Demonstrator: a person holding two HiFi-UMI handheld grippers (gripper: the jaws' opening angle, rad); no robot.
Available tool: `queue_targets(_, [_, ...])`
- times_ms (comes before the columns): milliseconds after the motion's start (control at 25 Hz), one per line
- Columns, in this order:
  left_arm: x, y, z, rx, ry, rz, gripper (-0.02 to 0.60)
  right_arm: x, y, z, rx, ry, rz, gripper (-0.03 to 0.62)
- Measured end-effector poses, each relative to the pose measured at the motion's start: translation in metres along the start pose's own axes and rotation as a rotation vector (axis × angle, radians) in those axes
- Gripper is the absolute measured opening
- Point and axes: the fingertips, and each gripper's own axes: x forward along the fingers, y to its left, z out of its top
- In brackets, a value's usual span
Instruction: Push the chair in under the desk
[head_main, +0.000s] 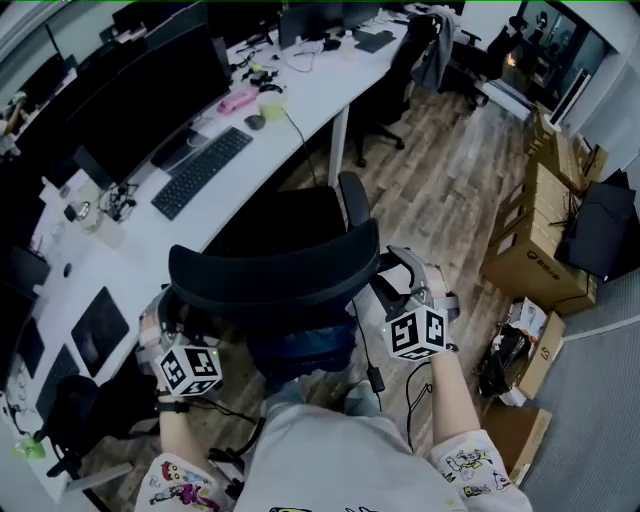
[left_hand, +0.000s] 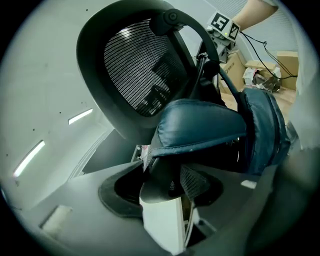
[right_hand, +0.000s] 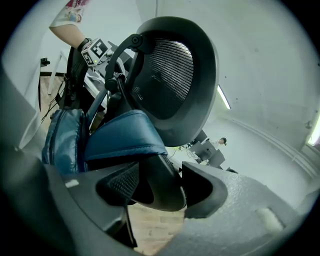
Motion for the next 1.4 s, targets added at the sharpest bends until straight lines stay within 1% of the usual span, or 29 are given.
queue_targets(160, [-0.006,-0.012,0.014,-0.028,0.044,0.038,0.238,0.006,-0.015,-0.015,-0.023,-0.02,0.043,0.264])
queue_targets(360, [-0.011,-0.025,0.03,-0.071,0.079,0.081,0.238,0.016,-0.032,-0.028,-0.056,-0.071,0.084,0.264])
queue_targets(600, [-0.018,-0.035,0.044,-0.096,0.113,0.116,0.238,0.021,-0.044,-0.038,-0.084,-0.118,0.119,0.264])
queue_targets(1240, [-0.02,-0.047,0.062,-0.127,0.192,0.148,0.238,0.043,-0.067,-0.047,-0.131,-0.191,0.184,0.267])
queue_targets(1400, [-0.015,-0.047,0.064,-0.136,0.205,0.157,0.238,0.056,-0.073,-0.047,-0.142,-0.195,0.195,0.267])
